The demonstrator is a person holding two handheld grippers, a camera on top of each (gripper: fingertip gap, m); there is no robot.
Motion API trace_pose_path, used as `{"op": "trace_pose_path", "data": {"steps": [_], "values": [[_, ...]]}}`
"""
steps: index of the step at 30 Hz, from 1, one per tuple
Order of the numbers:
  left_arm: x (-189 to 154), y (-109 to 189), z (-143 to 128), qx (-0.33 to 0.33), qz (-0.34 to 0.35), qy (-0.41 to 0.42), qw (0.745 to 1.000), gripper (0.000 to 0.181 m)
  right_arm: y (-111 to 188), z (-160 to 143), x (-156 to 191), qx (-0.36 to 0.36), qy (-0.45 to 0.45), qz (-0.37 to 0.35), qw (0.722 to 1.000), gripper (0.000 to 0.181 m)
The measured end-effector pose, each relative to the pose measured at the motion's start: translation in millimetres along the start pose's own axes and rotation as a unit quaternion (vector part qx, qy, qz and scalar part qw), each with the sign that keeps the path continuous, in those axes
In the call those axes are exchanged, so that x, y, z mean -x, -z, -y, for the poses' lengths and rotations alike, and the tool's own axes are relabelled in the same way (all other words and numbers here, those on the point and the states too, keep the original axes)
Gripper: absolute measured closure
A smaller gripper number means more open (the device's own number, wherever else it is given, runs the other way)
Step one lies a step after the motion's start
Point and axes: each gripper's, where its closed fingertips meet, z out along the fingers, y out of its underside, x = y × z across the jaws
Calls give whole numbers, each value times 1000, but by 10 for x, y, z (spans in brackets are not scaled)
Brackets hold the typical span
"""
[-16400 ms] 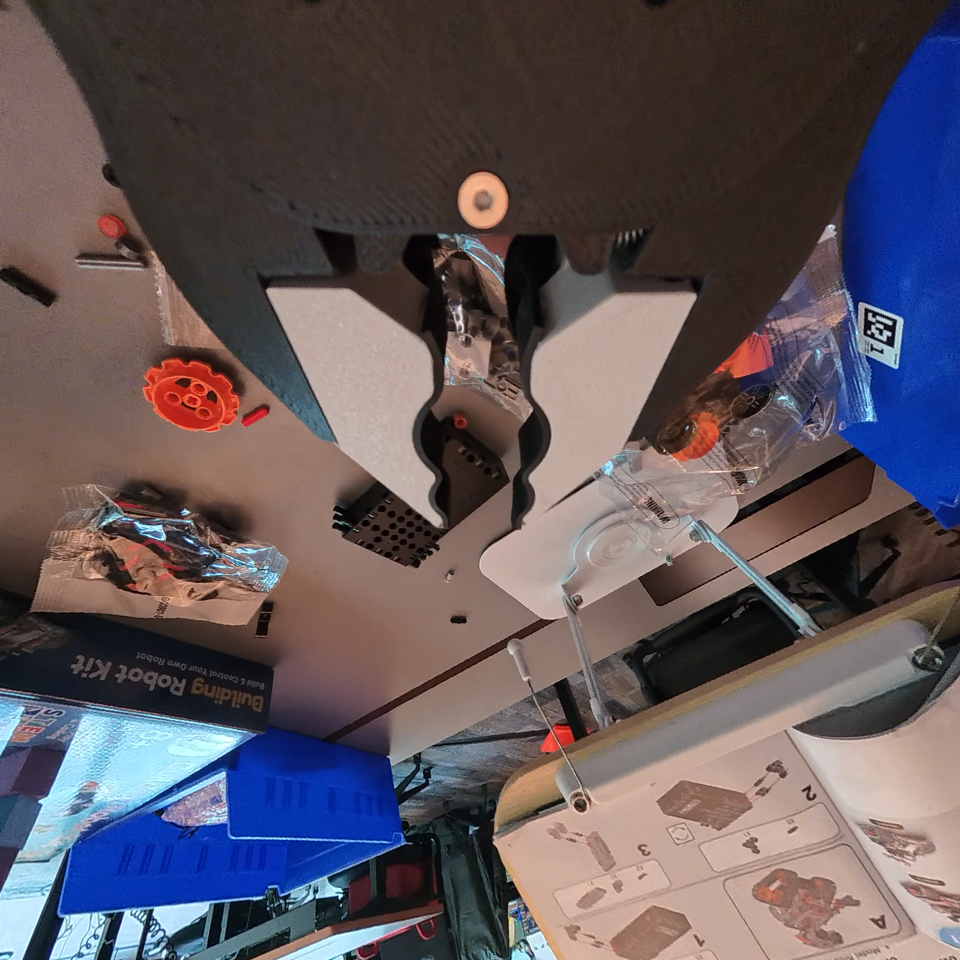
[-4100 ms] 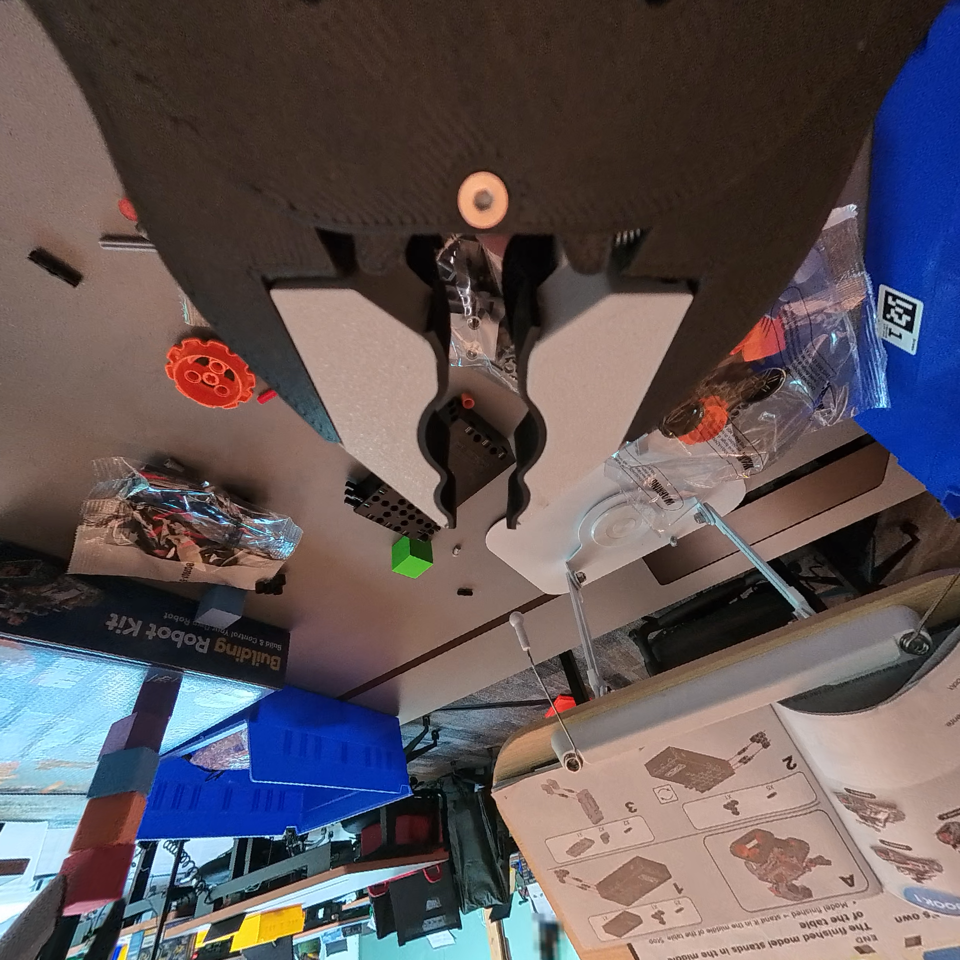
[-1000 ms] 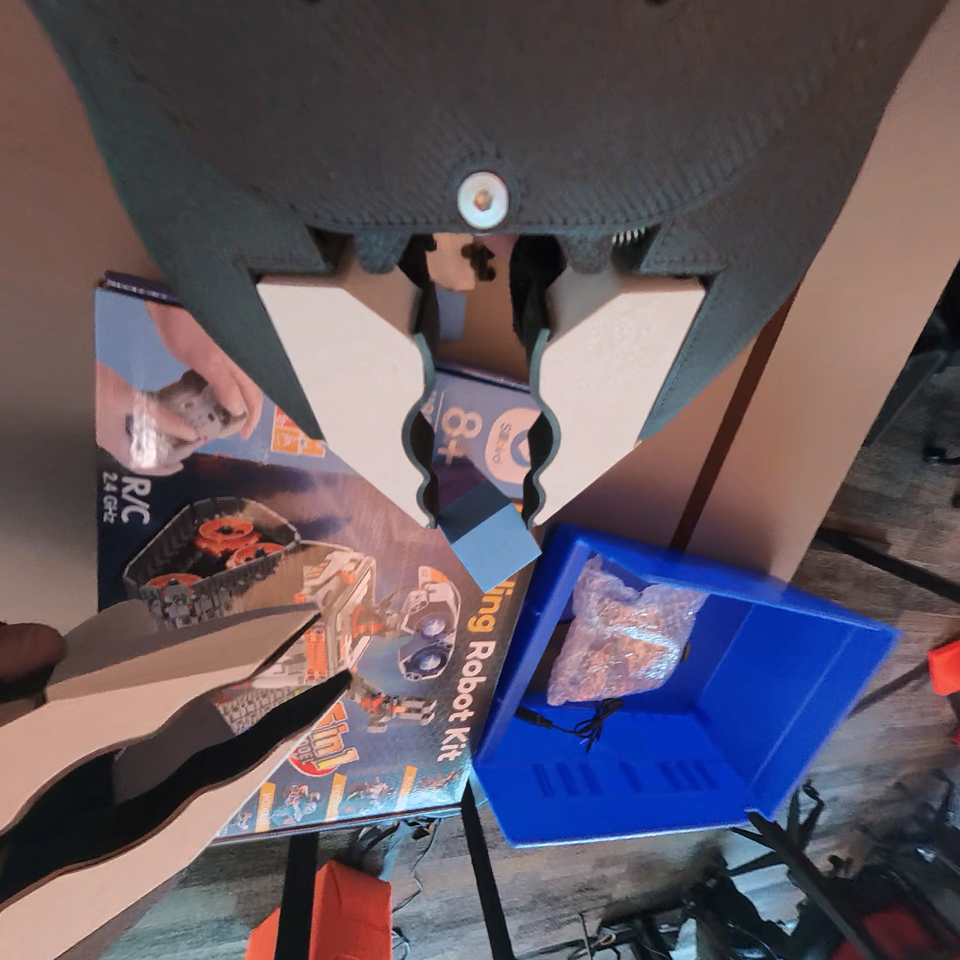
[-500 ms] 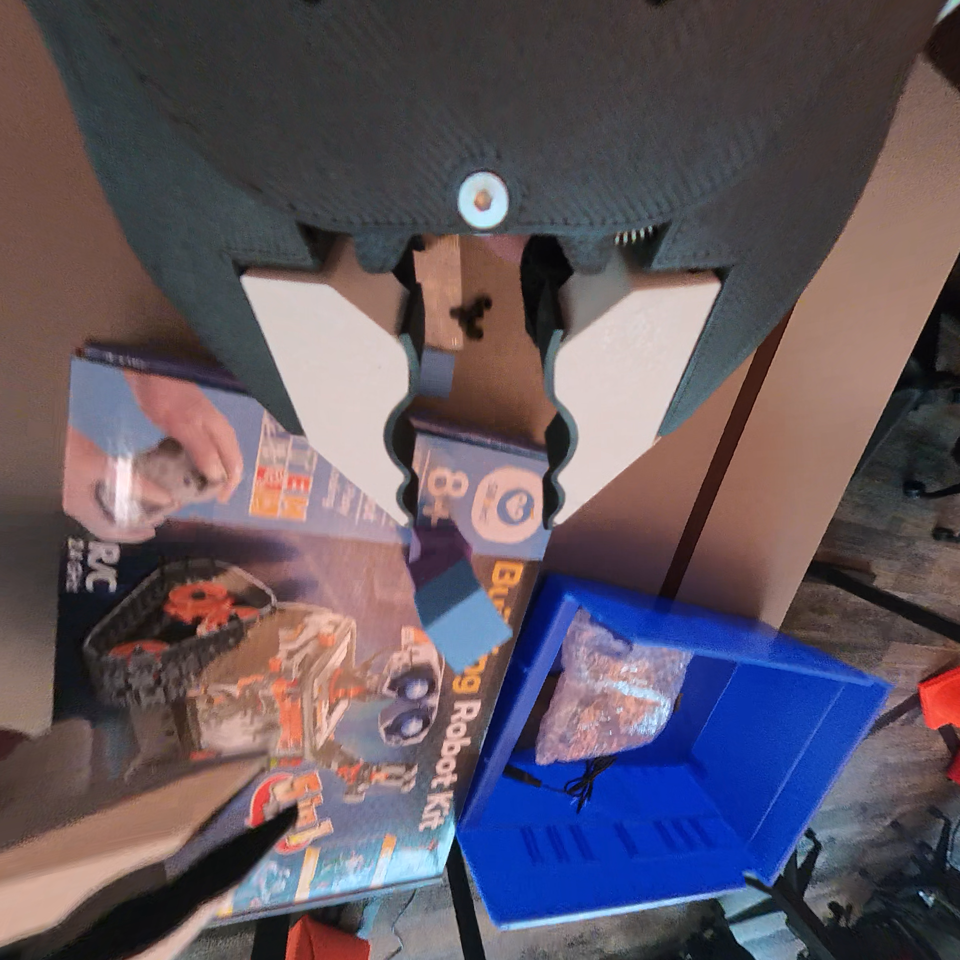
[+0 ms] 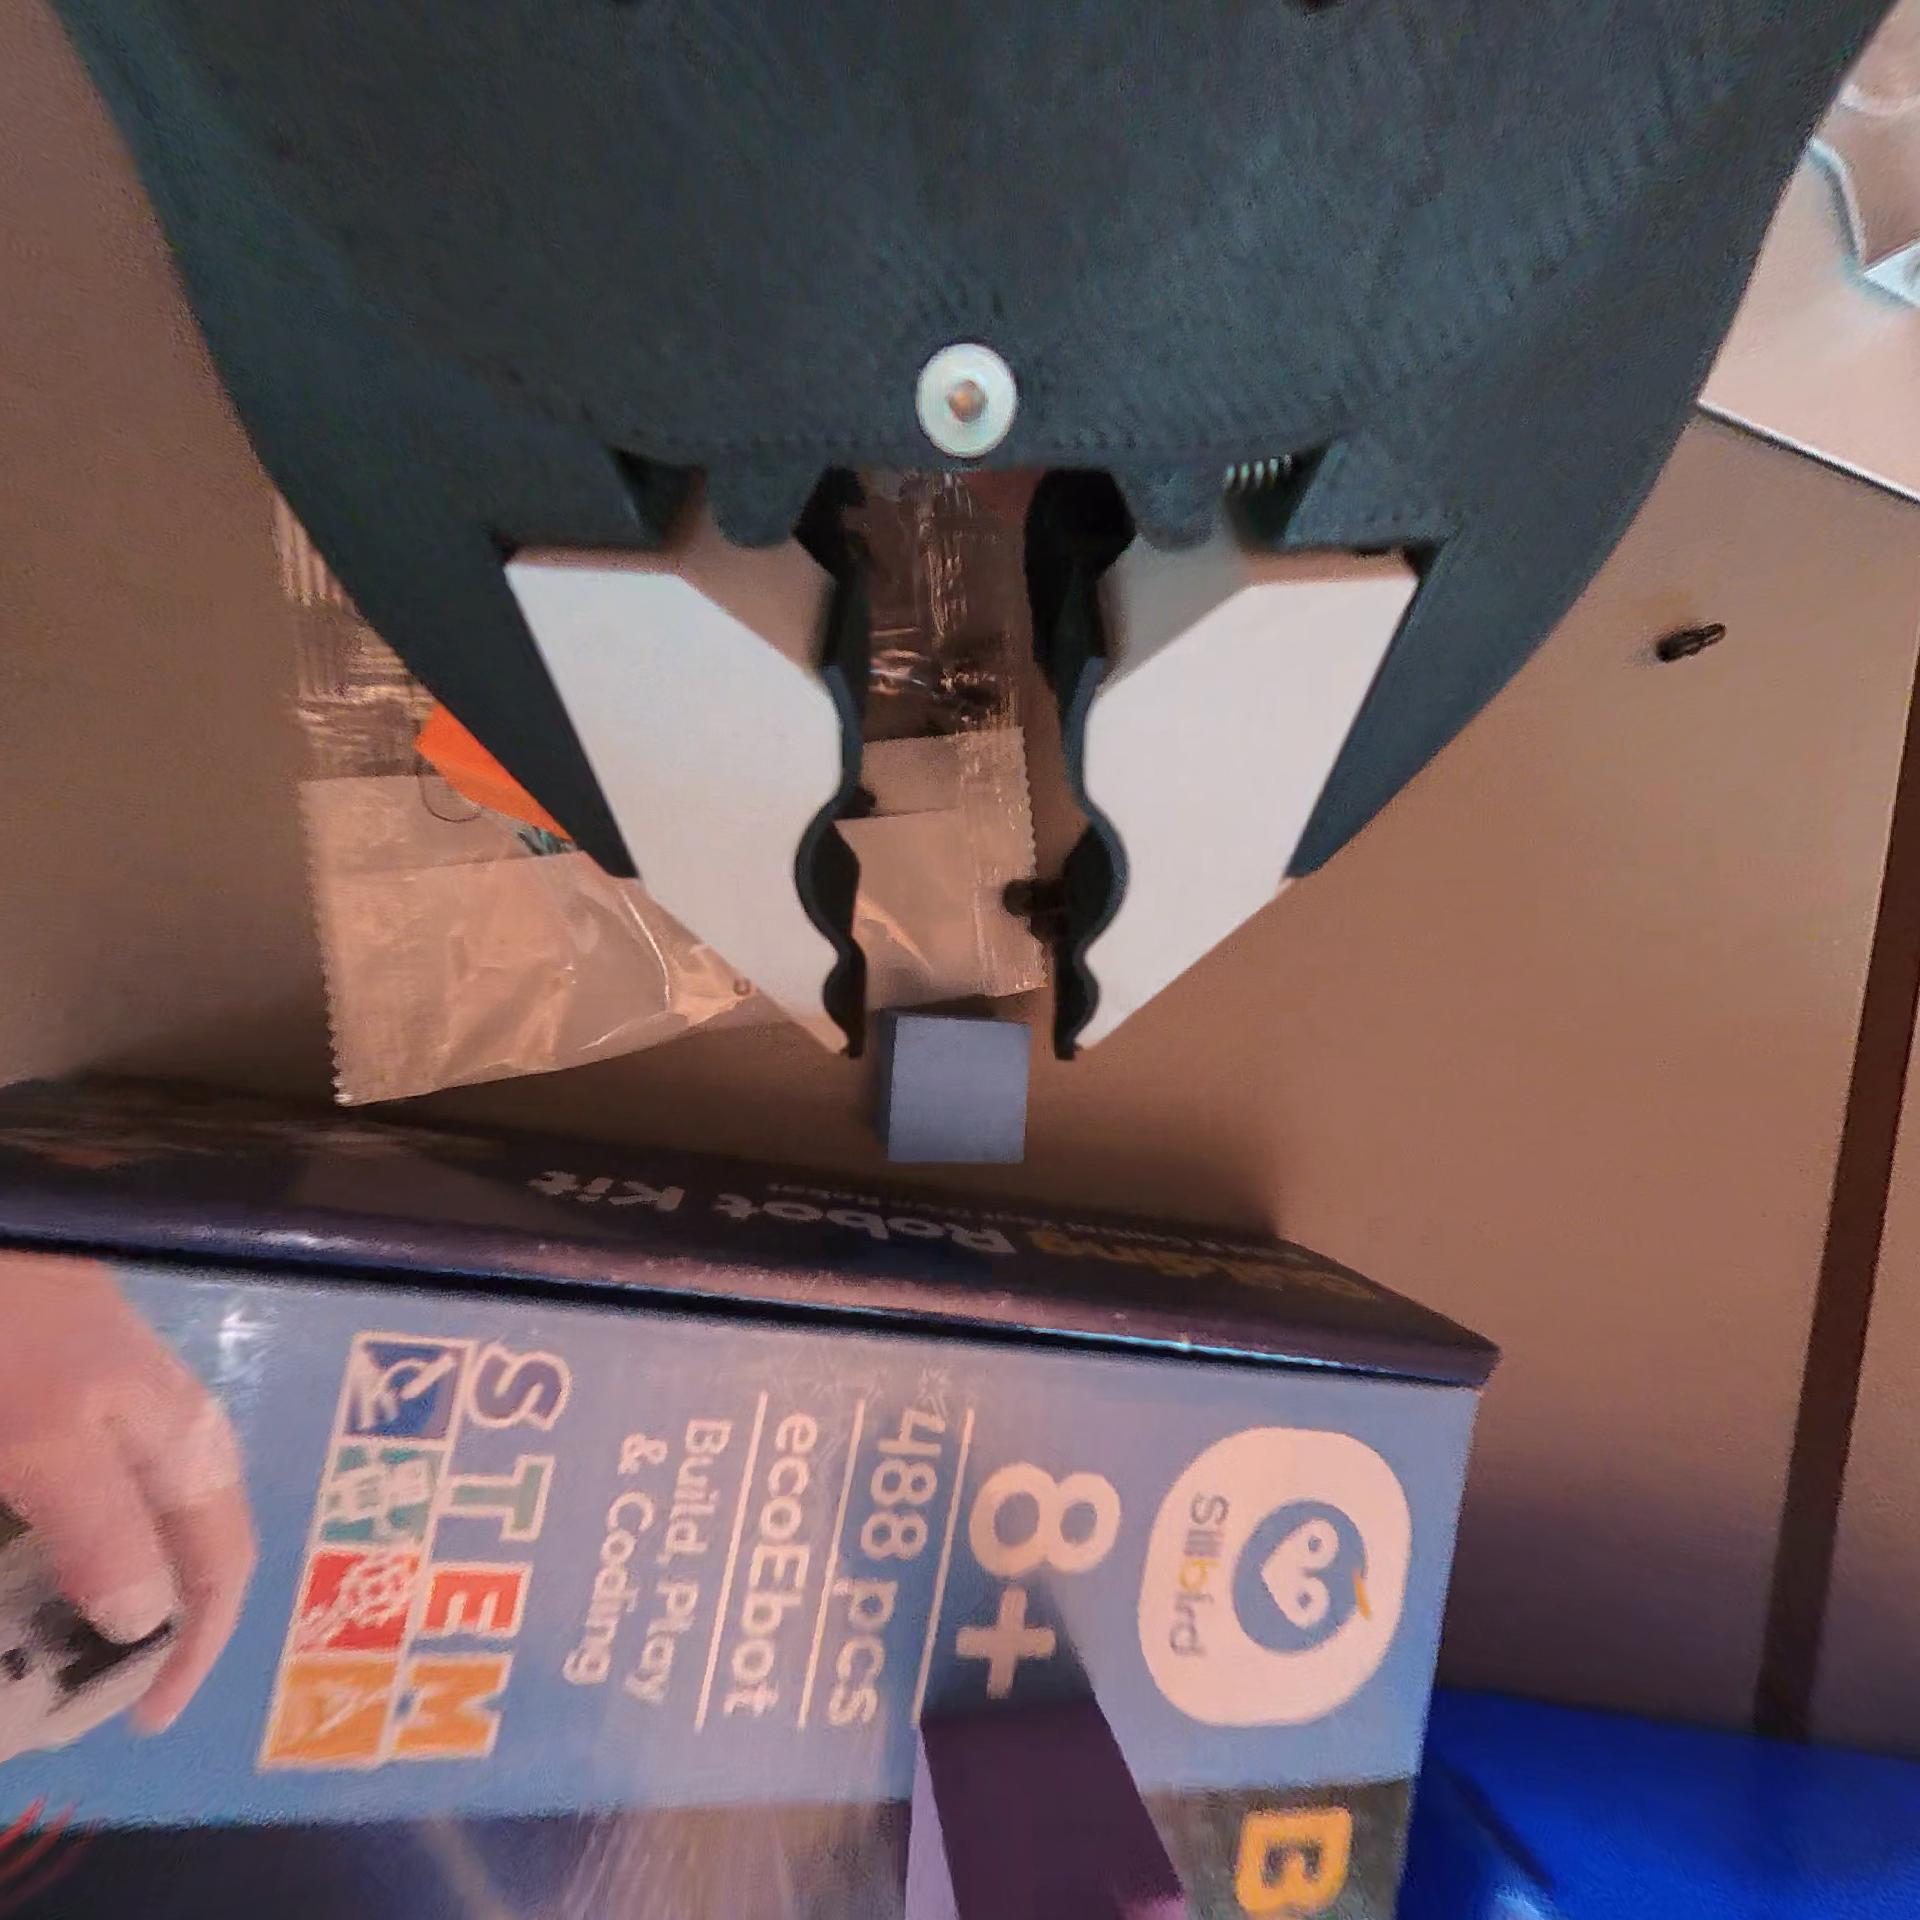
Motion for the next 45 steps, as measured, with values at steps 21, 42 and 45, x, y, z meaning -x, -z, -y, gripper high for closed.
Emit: {"op": "trace_pose_path", "data": {"steps": [21, 42, 45], "values": [[332, 668, 1425, -112, 5, -13, 994, 155, 94, 74, -55, -20, 4, -14, 1000, 166], [248, 597, 1470, -78, 1, -3, 997, 155, 120, 98, -44, -26, 2, -9, 1000, 166], [233, 561, 1488, -82, -2, 1, 997, 154, 127, 101, -50, -28, -1, -9, 1000, 166]]}}
